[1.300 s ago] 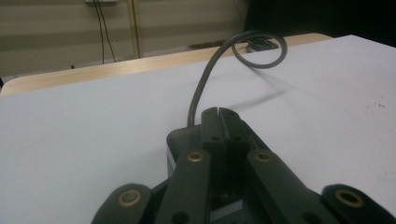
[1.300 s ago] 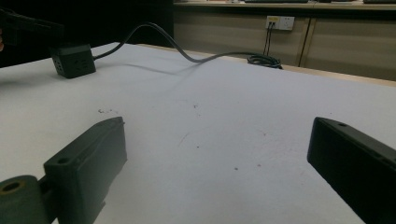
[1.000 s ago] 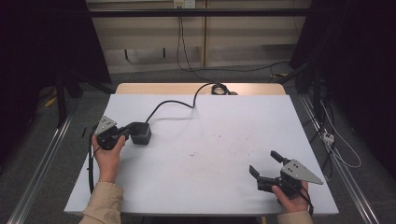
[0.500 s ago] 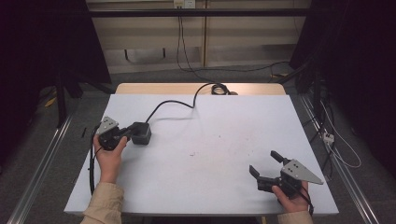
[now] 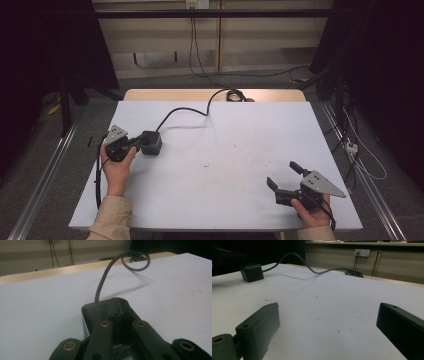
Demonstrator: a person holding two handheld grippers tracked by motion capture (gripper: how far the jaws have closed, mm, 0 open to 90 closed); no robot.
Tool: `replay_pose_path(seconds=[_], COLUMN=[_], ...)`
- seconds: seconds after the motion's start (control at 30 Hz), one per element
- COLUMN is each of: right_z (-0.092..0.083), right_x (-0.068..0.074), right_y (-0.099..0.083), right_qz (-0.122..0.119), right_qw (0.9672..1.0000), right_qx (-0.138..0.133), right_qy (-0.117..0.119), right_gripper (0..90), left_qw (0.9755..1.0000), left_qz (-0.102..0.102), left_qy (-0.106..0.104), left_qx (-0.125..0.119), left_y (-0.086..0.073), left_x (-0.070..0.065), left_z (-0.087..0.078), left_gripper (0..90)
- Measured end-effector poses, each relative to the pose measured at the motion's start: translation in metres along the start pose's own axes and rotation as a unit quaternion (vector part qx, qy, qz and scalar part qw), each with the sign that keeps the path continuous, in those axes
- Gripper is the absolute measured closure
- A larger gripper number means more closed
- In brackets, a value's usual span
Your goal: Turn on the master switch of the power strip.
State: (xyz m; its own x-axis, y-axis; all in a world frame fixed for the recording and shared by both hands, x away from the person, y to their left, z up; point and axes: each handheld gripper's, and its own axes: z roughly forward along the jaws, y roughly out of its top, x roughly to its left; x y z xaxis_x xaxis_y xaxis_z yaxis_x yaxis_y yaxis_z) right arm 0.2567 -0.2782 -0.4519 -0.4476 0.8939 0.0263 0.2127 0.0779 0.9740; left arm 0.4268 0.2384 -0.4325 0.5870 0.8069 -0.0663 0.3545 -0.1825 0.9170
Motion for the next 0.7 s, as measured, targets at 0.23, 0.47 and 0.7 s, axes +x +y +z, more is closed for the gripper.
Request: replay_pose_path(seconds=[0.23, 0.47, 0.7], right_z=[-0.0001, -0.0002, -0.0003], right_x=[-0.0001, -0.0001, -0.0001], right_y=[0.0001, 0.0001, 0.0000], right_qz=[-0.002, -0.002, -0.001], right_qw=[1.0000, 1.0000, 1.0000], right_qx=[0.000, -0.001, 0.000], right_qy=[0.001, 0.001, 0.000], right_gripper=[4.3, 4.2, 4.2], left_qw=[1.0000, 1.0000, 1.0000], left_qz=[-0.001, 0.001, 0.004], left_qy=[-0.002, -0.001, 0.002], left_qx=[0.005, 0.006, 0.007], left_y=[-0.0011, -0.0016, -0.0017], left_x=[-0.0007, -0.0007, -0.0019], left_z=[0.0012, 0.0018, 0.0022], left_gripper=[90.0, 90.0, 90.0])
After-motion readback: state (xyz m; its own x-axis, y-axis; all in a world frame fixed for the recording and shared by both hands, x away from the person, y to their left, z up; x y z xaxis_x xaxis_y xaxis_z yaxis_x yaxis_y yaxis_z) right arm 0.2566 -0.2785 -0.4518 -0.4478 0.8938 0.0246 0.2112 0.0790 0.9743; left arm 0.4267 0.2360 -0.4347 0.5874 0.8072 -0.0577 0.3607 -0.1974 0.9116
